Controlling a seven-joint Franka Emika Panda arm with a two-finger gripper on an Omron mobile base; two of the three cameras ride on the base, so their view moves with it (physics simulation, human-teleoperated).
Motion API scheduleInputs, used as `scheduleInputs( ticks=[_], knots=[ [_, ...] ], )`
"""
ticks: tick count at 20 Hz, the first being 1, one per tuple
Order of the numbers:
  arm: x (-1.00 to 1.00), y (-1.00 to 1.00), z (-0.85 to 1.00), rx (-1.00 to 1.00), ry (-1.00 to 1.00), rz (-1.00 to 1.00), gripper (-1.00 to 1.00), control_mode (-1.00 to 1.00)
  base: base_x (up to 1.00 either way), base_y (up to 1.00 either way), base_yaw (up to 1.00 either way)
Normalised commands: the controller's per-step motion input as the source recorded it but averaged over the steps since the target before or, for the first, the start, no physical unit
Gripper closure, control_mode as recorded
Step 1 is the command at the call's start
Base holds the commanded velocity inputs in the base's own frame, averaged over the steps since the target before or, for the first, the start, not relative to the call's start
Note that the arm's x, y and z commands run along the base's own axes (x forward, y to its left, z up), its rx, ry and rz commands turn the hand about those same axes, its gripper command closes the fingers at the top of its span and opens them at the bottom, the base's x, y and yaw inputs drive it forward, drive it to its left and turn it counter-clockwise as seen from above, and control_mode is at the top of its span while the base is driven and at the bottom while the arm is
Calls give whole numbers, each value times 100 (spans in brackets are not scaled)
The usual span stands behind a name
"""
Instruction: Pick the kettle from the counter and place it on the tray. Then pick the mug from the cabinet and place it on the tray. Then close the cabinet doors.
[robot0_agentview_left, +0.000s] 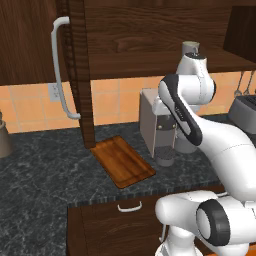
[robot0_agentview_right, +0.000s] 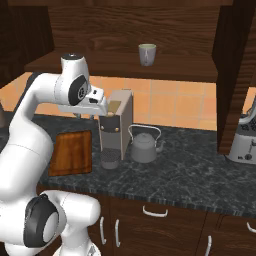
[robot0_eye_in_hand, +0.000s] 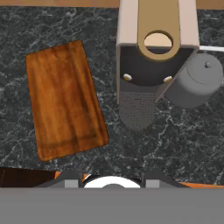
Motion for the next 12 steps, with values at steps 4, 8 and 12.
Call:
scheduleInputs(
  ticks=[4, 8, 12],
  knots=[
    [-8, -18, -4, 7, 0, 0, -100, -100, 0, 0, 0],
    [-8, -54, -14, 21, -1, -1, -100, -100, 0, 0, 0],
    [0, -63, -14, 4, 0, -25, -100, -100, 0, 0, 0]
  ],
)
